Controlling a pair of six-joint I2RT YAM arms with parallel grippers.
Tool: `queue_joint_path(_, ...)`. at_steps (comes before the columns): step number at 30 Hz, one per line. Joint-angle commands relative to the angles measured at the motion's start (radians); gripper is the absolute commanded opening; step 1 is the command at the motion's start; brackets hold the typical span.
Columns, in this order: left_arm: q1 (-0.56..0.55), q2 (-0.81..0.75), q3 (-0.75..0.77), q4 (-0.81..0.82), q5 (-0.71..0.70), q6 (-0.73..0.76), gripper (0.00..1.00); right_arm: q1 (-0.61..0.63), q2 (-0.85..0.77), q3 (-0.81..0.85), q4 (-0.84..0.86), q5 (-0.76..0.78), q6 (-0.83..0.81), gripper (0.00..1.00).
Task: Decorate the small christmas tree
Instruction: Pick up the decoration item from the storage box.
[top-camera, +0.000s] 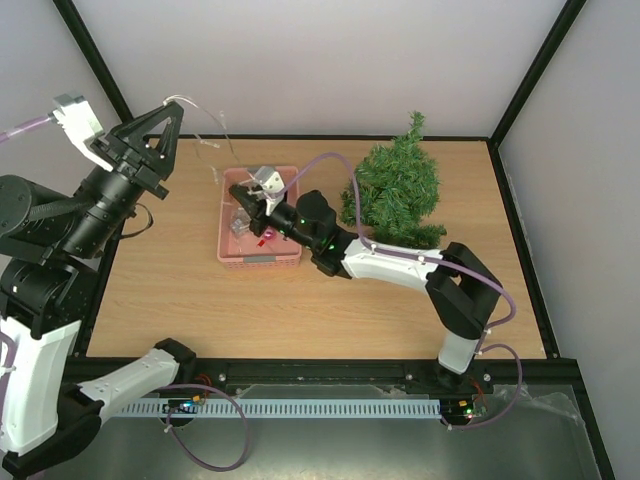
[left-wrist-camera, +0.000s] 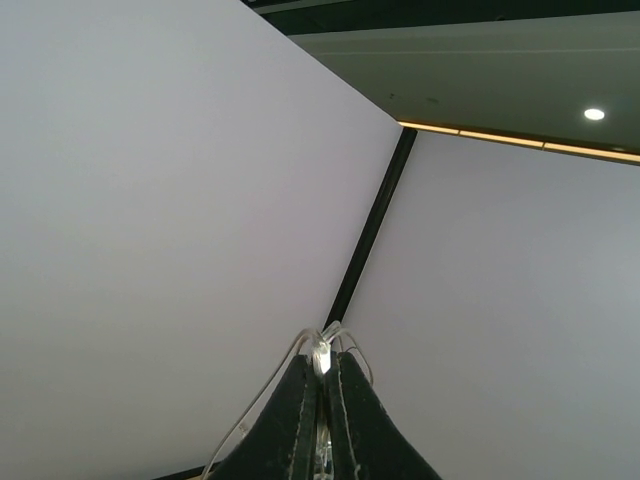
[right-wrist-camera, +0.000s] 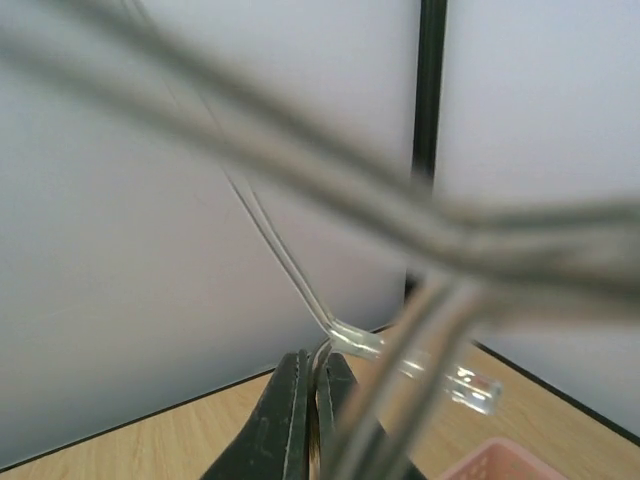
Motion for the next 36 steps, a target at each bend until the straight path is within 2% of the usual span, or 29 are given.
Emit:
queue_joint_path(1,-0.002,-0.025,-0.009,0.007,-0.039,0.032,0.02,0.006,-0.100,-0.030,0.019,0.095,-0.037,0.02)
queue_joint_path(11,-0.002,-0.099,-0.116,-0.044,-0.139,0.088,0.02,0.006,-0.286,0.092,-0.269,0.187,-0.137,0.02)
queue_joint_path(16,-0.002,-0.125,-0.142,-0.051,-0.136,0.092,0.02,0.006,-0.365,0.188,-0.431,0.254,-0.205,0.02)
queue_joint_path(23,-0.002,-0.160,-0.191,0.005,0.011,0.093,0.02,0.006,-0.416,0.418,-0.621,0.269,-0.296,0.02)
queue_joint_path(27,-0.002,-0.172,-0.218,0.042,0.101,0.106,0.02,0.005,-0.420,0.542,-0.660,0.187,-0.289,0.02)
queue_joint_path(36,-0.002,-0.153,-0.211,0.091,0.343,0.087,0.02,0.006,-0.426,0.757,-0.560,-0.035,-0.067,0.02)
